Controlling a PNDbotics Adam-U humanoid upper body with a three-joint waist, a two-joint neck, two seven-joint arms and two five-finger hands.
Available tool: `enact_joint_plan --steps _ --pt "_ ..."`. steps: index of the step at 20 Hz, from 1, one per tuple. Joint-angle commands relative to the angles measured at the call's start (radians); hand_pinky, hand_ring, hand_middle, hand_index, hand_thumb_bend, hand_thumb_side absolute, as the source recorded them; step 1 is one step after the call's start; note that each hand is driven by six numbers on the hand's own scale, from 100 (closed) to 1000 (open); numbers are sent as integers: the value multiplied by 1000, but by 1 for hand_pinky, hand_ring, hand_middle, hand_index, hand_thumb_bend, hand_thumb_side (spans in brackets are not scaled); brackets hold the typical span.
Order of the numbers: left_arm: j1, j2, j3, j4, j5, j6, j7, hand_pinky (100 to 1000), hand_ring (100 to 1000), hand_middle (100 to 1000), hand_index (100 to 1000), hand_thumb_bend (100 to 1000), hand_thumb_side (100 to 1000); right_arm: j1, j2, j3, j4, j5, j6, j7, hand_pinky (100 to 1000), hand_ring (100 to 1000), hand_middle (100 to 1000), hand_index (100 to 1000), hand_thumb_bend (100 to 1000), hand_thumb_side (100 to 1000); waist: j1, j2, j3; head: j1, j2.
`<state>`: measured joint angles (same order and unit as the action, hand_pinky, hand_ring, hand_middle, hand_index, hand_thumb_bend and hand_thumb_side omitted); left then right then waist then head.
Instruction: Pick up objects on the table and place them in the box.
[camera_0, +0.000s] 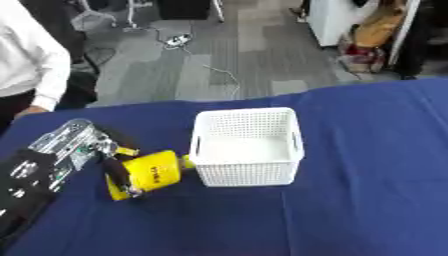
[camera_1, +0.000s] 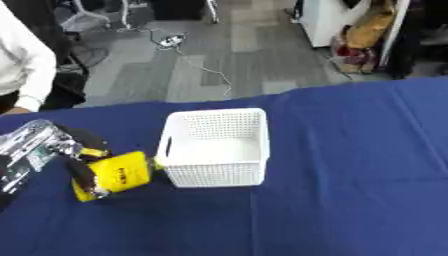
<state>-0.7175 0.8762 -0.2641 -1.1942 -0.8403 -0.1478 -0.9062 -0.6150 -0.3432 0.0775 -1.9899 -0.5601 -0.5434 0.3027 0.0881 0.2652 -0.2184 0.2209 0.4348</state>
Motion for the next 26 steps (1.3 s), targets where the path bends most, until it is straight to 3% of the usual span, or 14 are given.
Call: enact_joint_plan --steps 1,6,26 --pt "-8 26 16 -18 32 21 -1 100 100 100 150 100 636 -16 -10 -3 -10 -1 0 2 381 439 595 796 100 1000 -3 -18 3 7 -11" --pt "-5 27 19 -31 80 34 -1 100 100 100 119 100 551 -16 -11 -3 -10 -1 0 3 381 439 595 795 100 1000 -4 -18 3 8 -10" --pt "20 63 50 -40 89 69 -1 100 100 100 114 100 548 -8 -20 1 -10 0 1 1 377 436 593 792 100 1000 15 -49 21 6 -3"
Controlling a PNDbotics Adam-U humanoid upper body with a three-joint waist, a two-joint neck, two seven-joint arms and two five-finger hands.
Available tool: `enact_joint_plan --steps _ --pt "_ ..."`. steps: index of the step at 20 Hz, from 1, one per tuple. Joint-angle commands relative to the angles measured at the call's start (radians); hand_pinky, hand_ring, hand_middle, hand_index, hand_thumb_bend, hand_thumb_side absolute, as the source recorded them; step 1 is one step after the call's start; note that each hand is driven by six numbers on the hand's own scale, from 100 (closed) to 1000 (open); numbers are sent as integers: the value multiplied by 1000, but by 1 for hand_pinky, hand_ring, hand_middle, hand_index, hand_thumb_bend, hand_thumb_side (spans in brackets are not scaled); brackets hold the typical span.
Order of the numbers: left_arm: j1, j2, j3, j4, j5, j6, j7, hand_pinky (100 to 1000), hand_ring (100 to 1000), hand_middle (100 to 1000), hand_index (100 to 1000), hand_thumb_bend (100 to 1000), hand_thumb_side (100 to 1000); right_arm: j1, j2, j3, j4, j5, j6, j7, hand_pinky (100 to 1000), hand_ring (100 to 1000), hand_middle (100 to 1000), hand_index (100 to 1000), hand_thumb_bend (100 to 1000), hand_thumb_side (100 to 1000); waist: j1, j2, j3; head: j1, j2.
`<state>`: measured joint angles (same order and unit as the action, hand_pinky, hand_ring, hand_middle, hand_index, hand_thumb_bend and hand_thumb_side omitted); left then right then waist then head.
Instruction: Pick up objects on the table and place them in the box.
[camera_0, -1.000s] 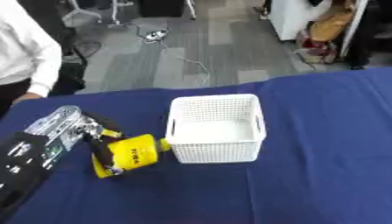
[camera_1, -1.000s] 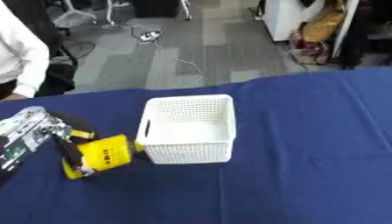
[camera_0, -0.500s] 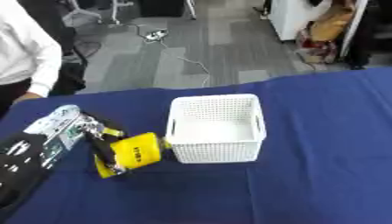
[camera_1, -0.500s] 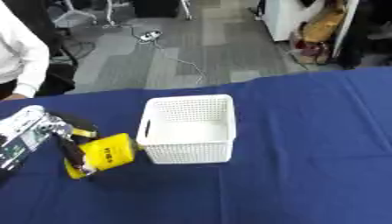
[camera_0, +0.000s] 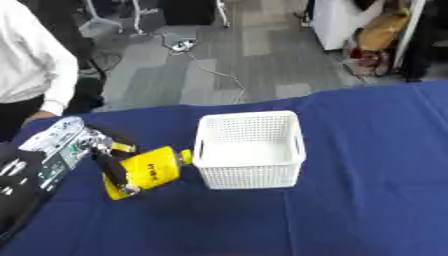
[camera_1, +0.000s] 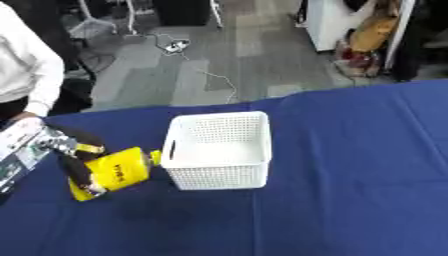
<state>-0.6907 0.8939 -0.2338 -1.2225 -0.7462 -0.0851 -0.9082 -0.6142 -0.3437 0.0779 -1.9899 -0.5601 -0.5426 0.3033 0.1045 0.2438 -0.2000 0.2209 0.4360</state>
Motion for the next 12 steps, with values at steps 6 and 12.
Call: enact_joint_plan --steps 6,12 --pt "-1 56 33 -25 15 9 1 100 100 100 114 100 547 -2 -24 2 -10 0 2 -2 375 435 593 793 100 1000 6 -42 14 2 2" --pt "-12 61 41 -31 37 12 1 100 100 100 114 100 545 3 -28 4 -10 0 3 -3 373 433 592 789 100 1000 14 -58 23 4 13"
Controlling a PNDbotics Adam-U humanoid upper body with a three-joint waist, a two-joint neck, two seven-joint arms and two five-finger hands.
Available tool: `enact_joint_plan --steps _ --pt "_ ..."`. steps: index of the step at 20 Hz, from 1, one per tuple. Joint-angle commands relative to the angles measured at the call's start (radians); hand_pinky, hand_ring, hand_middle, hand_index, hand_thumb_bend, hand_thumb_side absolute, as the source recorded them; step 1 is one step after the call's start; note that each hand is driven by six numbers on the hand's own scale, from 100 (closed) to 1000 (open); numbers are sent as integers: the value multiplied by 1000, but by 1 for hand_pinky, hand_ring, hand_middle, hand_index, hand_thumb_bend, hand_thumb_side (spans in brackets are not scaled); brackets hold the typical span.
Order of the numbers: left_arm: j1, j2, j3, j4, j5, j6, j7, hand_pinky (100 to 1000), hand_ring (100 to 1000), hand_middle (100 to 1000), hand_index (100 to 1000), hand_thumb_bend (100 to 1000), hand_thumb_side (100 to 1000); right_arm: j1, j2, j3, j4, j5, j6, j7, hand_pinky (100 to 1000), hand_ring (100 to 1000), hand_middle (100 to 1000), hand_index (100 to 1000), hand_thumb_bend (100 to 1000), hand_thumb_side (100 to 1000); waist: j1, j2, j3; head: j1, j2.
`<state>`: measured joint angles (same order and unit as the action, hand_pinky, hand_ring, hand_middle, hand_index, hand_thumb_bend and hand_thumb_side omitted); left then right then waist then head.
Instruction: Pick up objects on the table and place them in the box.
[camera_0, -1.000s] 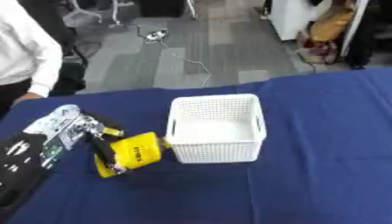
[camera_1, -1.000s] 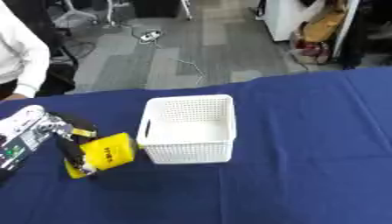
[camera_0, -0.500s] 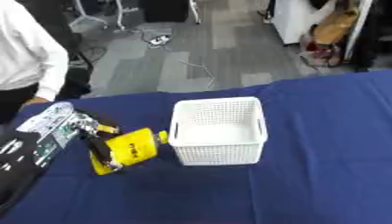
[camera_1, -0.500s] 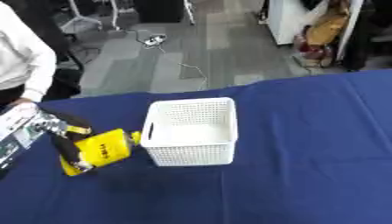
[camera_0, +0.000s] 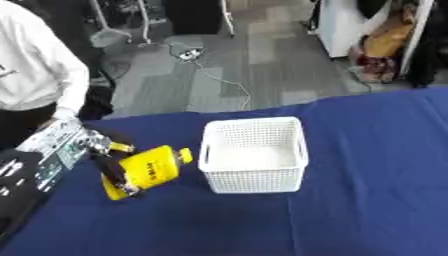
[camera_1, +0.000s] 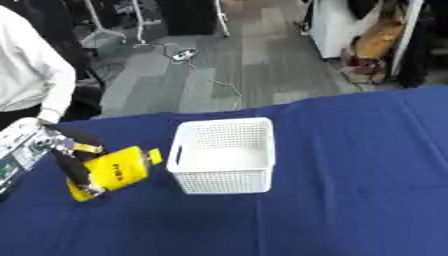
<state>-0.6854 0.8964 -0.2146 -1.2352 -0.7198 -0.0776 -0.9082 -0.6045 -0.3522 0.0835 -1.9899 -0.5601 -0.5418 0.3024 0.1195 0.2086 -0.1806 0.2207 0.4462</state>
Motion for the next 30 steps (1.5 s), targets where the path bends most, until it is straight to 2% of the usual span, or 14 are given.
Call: enact_joint_plan --steps 1,11,12,13,19,25,30 --pt "-17 59 23 -20 15 4 1 100 100 100 114 100 544 -6 -20 -1 -10 0 2 -3 372 433 591 788 100 1000 1 -28 5 3 5" --pt "-47 89 30 -95 85 5 1 100 100 100 117 100 553 7 -28 4 -10 -3 4 -4 370 431 590 788 100 1000 13 -55 20 -4 22" --pt "-52 87 28 -101 88 3 1 100 100 100 118 100 620 7 -29 4 -10 -3 5 -4 370 431 590 788 100 1000 14 -57 21 -4 23" --pt "-57 85 26 -106 93 1 1 100 100 100 118 100 552 8 -29 5 -10 -3 5 -4 370 431 590 787 100 1000 15 -58 21 -3 24" --pt "-79 73 8 -138 122 -16 1 100 100 100 119 100 555 8 -29 5 -10 -2 5 -4 370 431 590 786 100 1000 16 -58 18 -4 29" --pt "-98 70 -14 -197 144 -50 13 100 100 100 119 100 556 6 -28 6 -10 -2 7 -3 370 431 589 786 100 1000 17 -56 14 4 29" --pt "-116 62 -38 -245 151 -109 72 100 100 100 117 100 556 3 -26 6 -10 -4 8 -3 370 431 589 786 100 1000 17 -54 10 8 25"
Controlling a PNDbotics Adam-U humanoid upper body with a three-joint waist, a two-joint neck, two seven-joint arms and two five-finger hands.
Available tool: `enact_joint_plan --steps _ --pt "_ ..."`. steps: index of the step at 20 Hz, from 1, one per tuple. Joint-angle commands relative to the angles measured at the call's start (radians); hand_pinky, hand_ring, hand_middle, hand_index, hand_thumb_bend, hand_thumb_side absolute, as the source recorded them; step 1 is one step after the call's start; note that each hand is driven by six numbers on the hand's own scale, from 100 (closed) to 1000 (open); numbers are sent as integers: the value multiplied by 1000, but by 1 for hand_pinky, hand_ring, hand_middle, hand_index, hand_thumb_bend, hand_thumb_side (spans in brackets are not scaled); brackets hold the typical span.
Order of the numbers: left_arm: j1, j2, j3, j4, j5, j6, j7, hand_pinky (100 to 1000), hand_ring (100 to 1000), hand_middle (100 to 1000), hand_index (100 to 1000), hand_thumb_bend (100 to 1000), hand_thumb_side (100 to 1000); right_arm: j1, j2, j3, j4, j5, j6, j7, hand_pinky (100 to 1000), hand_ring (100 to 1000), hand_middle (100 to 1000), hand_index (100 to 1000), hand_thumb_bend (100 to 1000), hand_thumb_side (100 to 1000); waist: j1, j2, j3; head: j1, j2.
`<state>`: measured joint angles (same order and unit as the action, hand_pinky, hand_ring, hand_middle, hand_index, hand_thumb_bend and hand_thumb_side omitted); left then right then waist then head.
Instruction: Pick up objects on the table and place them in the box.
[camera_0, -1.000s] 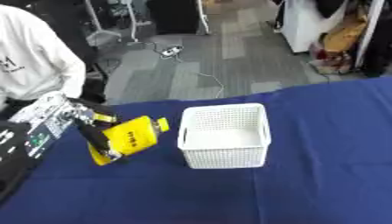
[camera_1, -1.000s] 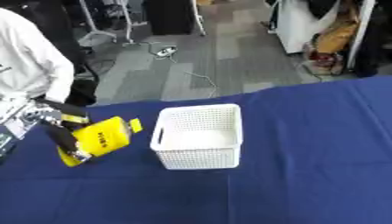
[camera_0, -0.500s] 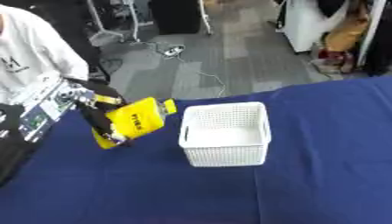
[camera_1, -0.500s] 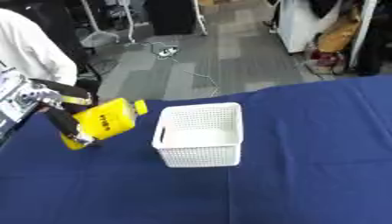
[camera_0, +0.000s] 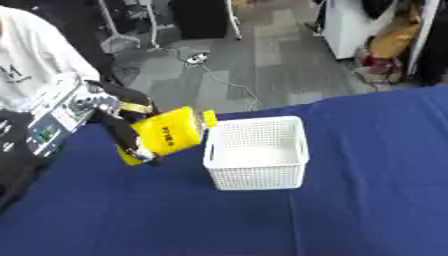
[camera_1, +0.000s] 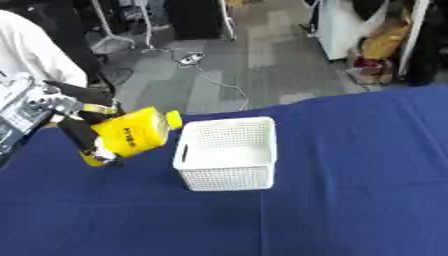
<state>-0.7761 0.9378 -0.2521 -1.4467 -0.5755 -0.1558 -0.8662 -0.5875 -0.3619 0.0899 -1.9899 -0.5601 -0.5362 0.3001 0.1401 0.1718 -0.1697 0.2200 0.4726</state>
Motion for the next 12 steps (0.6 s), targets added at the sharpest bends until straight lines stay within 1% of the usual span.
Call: enact_joint_plan --steps 1,6,8,12 --pt "-28 21 -6 -45 4 -52 56 100 100 100 115 100 555 -15 -16 0 -10 -4 2 0 370 431 589 786 100 1000 -3 -17 -2 10 -2" --pt "-43 17 -20 -76 -38 -165 221 100 100 100 110 100 552 -21 -11 2 -10 -6 3 2 369 431 589 786 100 1000 -1 -13 -10 17 -10" --pt "-49 11 -24 -77 -61 -202 288 100 100 100 109 100 552 -23 -9 3 -10 -7 3 3 370 432 589 785 100 1000 -1 -11 -13 22 -12" --pt "-64 -5 -31 -66 -100 -253 403 100 100 100 109 100 554 -27 -4 4 -10 -9 4 6 370 432 589 784 100 1000 -1 -7 -18 31 -13"
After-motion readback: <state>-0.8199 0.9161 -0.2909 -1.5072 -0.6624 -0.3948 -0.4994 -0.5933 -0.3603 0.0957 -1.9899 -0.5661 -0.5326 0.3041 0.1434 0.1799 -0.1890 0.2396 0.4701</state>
